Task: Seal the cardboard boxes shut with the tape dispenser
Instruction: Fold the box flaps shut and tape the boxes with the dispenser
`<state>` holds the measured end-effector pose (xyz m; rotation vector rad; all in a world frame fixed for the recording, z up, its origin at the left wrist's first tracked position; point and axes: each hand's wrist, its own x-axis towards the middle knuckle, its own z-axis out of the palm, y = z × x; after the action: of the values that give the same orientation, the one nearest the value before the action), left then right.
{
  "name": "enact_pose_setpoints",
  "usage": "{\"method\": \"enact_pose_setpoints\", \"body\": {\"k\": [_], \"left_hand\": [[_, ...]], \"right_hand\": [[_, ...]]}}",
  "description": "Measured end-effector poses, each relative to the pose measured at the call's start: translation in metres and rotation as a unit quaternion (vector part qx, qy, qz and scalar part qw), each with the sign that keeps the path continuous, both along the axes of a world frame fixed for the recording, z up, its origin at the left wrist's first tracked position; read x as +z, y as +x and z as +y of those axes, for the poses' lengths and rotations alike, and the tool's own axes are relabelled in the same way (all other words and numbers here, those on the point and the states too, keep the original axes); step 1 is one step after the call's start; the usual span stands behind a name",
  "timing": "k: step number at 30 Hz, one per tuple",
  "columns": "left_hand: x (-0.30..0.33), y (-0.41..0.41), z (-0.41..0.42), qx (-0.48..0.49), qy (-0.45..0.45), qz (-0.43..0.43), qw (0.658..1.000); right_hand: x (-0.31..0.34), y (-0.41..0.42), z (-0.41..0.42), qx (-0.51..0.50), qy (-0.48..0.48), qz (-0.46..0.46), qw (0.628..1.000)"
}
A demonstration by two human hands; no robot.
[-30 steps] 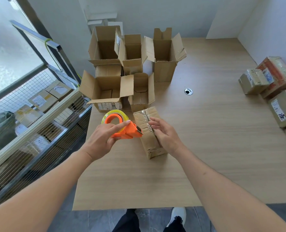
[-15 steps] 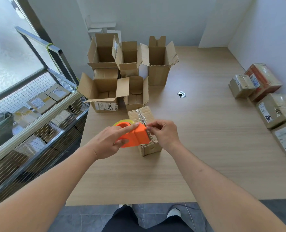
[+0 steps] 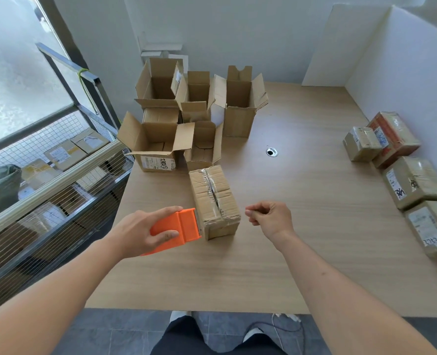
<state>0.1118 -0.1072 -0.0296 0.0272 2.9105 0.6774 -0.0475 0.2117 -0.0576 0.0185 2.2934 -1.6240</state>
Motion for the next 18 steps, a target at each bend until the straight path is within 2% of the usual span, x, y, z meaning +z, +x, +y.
{"method": "enact_pose_setpoints", "body": {"k": [18], "left_hand": [[-0.025,-0.023,-0.005,0.037,-0.059,-0.067,0.995]], "right_hand": [[-0.044,-0.013,-0.017,0.022,0.045,-0.031,0.998]]}}
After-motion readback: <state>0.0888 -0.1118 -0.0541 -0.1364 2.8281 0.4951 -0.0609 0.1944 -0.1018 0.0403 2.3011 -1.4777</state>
